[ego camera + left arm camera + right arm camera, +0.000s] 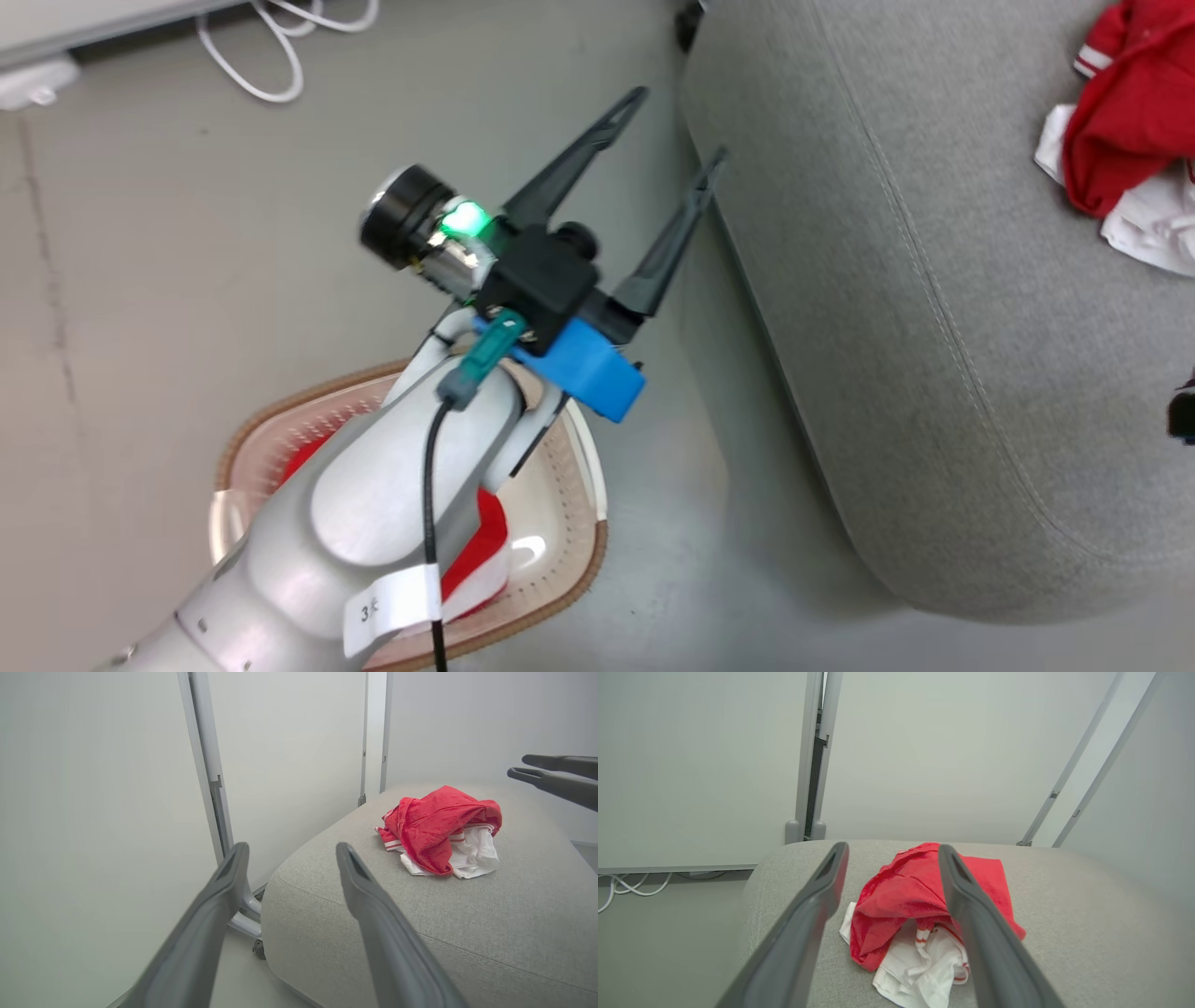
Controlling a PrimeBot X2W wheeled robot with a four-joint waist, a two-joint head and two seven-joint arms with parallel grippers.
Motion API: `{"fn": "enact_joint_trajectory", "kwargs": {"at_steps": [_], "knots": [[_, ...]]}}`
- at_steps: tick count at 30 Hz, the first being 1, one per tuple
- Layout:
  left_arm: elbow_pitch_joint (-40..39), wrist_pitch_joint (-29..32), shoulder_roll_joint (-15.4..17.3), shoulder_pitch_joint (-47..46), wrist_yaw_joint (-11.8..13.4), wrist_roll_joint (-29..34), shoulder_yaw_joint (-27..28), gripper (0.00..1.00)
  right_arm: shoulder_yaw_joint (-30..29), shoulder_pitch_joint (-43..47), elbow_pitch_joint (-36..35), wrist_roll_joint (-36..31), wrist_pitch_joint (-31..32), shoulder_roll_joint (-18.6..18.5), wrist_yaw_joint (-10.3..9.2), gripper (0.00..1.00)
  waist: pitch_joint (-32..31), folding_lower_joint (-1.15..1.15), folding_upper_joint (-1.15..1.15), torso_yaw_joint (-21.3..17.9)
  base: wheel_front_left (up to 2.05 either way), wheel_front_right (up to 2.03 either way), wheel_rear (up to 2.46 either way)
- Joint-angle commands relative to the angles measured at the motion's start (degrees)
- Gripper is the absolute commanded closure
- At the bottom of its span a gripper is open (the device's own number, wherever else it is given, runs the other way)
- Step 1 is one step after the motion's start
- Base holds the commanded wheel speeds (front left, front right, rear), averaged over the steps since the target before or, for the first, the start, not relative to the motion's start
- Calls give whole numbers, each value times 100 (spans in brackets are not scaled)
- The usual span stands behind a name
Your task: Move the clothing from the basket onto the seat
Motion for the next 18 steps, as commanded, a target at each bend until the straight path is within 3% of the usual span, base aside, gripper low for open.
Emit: {"fn": "enact_joint_trajectory", "kwargs": {"at_steps": [1,11,18], "knots": [[-51,-25,30,140,42,46,110,0,53,91,-47,5,-21,22,1,0,-304,1,0,277,0,0,0],[-586,-26,60,1345,304,407,1595,0,950,331,-282,89,-21,137,1,0,-958,1,0,852,0,0,0],[-782,-21,-75,2103,188,696,2463,0,1358,455,-256,112,-21,256,1,0,-1303,1,0,1198,0,0,0]]}}
